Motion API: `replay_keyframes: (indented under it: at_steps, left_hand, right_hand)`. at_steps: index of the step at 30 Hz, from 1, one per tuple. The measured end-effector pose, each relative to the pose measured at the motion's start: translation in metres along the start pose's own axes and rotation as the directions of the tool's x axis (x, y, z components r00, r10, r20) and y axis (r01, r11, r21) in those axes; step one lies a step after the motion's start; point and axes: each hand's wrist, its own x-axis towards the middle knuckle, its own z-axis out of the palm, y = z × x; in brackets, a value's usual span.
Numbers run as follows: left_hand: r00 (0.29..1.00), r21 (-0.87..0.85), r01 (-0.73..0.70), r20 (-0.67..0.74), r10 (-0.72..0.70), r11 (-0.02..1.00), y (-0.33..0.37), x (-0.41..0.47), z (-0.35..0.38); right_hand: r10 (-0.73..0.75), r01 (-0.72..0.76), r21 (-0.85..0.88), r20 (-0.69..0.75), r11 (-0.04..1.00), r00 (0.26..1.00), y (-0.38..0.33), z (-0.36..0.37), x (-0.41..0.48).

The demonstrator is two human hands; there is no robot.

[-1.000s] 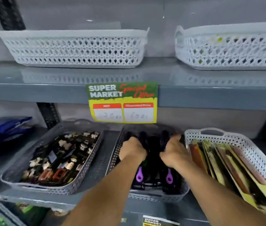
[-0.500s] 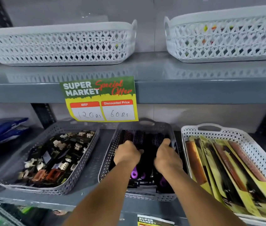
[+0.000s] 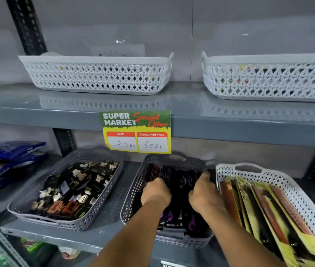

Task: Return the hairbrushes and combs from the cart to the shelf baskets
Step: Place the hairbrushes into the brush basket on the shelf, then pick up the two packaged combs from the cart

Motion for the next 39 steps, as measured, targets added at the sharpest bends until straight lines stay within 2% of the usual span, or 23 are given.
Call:
replay_keyframes:
  at_steps: [7,10,13,18,21,24,27,30,32,34,36,39]
  left_hand:
    - [0.997,0.031,-0.066,-0.027,0.067,0.997,-0.01,-0.017,-0.025]
    - [0.971,0.16,-0.171,-0.142,0.194,0.972,-0.024,-0.03,-0.046]
    - [0.908,0.315,-0.228,-0.273,0.318,0.921,-0.058,-0.042,-0.071]
    - [0.828,0.421,-0.119,-0.458,0.324,0.899,-0.149,-0.065,-0.117]
    - [0.794,0.4,0.014,-0.561,0.233,0.916,-0.218,-0.09,-0.15]
    - [0.739,0.326,0.164,-0.666,0.104,0.931,-0.292,-0.132,-0.18]
    - [0.699,0.194,0.358,-0.704,-0.125,0.913,-0.374,-0.178,-0.194]
    - [0.614,0.027,0.517,-0.708,-0.349,0.855,-0.447,-0.223,-0.191]
    - [0.51,-0.112,0.6,-0.71,-0.486,0.792,-0.492,-0.254,-0.18]
    - [0.418,-0.255,0.618,-0.694,-0.586,0.743,-0.527,-0.277,-0.166]
    - [0.368,-0.38,0.618,-0.633,-0.681,0.688,-0.554,-0.291,-0.151]
    - [0.336,-0.491,0.651,-0.498,-0.8,0.579,-0.587,-0.298,-0.123]
  right_hand:
    - [-0.114,0.11,-0.079,-0.056,0.991,0.992,-0.024,-0.015,-0.014]
    - [-0.198,0.192,-0.132,-0.037,0.973,0.979,-0.044,-0.01,-0.023]
    - [-0.296,0.292,-0.165,0.002,0.942,0.955,-0.073,-0.003,-0.035]
    - [-0.477,0.478,-0.161,0.049,0.863,0.877,-0.141,0.018,-0.069]
    - [-0.591,0.596,-0.128,0.078,0.793,0.803,-0.188,0.037,-0.102]
    - [-0.713,0.722,-0.083,0.119,0.686,0.691,-0.233,0.064,-0.147]
    - [-0.799,0.819,-0.044,0.197,0.572,0.568,-0.271,0.096,-0.194]
    - [-0.848,0.884,-0.012,0.277,0.467,0.452,-0.295,0.131,-0.24]
    - [-0.862,0.914,0.02,0.339,0.406,0.376,-0.309,0.159,-0.278]
    - [-0.854,0.925,0.054,0.408,0.377,0.324,-0.318,0.19,-0.312]
    - [-0.841,0.924,0.104,0.462,0.368,0.283,-0.324,0.223,-0.343]
    - [-0.791,0.919,0.143,0.568,0.366,0.227,-0.323,0.273,-0.379]
